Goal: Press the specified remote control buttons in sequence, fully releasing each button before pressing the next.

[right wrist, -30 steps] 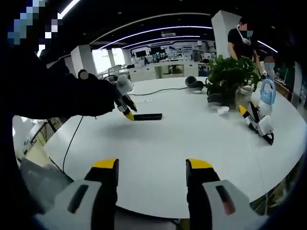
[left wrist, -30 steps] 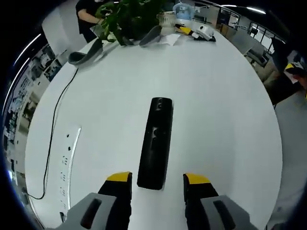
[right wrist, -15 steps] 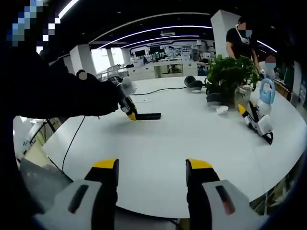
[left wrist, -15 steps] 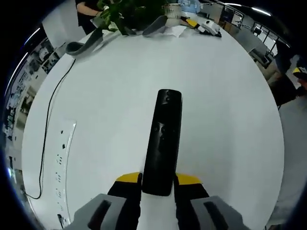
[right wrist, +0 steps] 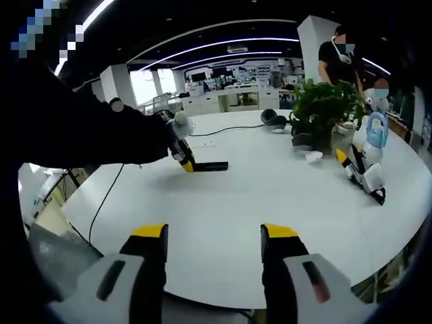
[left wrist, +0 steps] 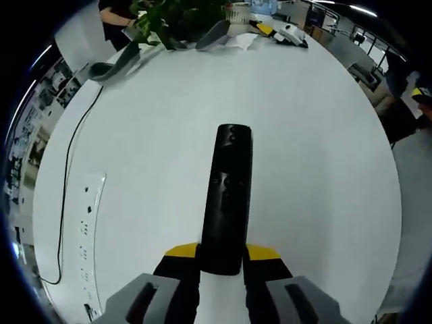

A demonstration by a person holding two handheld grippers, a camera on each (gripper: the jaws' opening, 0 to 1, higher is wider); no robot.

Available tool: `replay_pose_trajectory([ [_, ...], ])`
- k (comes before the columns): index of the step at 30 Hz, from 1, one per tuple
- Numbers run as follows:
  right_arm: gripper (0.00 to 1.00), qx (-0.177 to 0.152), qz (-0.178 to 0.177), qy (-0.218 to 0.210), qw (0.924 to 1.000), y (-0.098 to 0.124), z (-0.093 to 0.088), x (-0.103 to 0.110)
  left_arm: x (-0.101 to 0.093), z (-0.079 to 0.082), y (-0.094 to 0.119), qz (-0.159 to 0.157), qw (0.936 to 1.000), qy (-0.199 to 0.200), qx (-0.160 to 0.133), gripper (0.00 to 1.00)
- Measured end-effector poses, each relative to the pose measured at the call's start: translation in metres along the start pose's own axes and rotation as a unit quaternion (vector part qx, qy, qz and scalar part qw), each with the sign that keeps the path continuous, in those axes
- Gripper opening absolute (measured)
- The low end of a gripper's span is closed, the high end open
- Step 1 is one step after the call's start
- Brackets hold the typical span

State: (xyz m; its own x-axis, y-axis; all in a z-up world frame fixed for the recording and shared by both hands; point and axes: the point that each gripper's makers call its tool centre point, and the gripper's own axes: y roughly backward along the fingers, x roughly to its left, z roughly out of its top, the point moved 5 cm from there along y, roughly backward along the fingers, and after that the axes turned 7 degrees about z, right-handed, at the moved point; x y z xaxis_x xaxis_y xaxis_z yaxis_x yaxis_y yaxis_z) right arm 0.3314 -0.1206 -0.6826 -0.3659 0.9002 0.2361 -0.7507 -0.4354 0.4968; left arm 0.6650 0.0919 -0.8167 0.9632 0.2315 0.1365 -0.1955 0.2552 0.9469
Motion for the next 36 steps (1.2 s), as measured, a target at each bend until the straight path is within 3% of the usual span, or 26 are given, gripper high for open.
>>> replay_pose_trajectory([
  [10, 0.55, -0.004, 0.006, 0.001, 1.0000, 0.000, 0.001, 0.001, -0.021, 0.002, 0.002, 0.005, 0.9995, 0.001, 0.032, 0.23],
  [24, 0.53, -0.015, 0.017, -0.002, 0.9997, 0.002, 0.004, 0.003, -0.027, 0.004, -0.004, -0.003, 0.9961, -0.030, 0.083, 0.23],
  [36, 0.53, -0.018, 0.023, -0.003, 0.9996, 0.002, 0.005, 0.004, -0.048, -0.002, 0.001, -0.002, 0.9964, -0.024, 0.081, 0.23],
])
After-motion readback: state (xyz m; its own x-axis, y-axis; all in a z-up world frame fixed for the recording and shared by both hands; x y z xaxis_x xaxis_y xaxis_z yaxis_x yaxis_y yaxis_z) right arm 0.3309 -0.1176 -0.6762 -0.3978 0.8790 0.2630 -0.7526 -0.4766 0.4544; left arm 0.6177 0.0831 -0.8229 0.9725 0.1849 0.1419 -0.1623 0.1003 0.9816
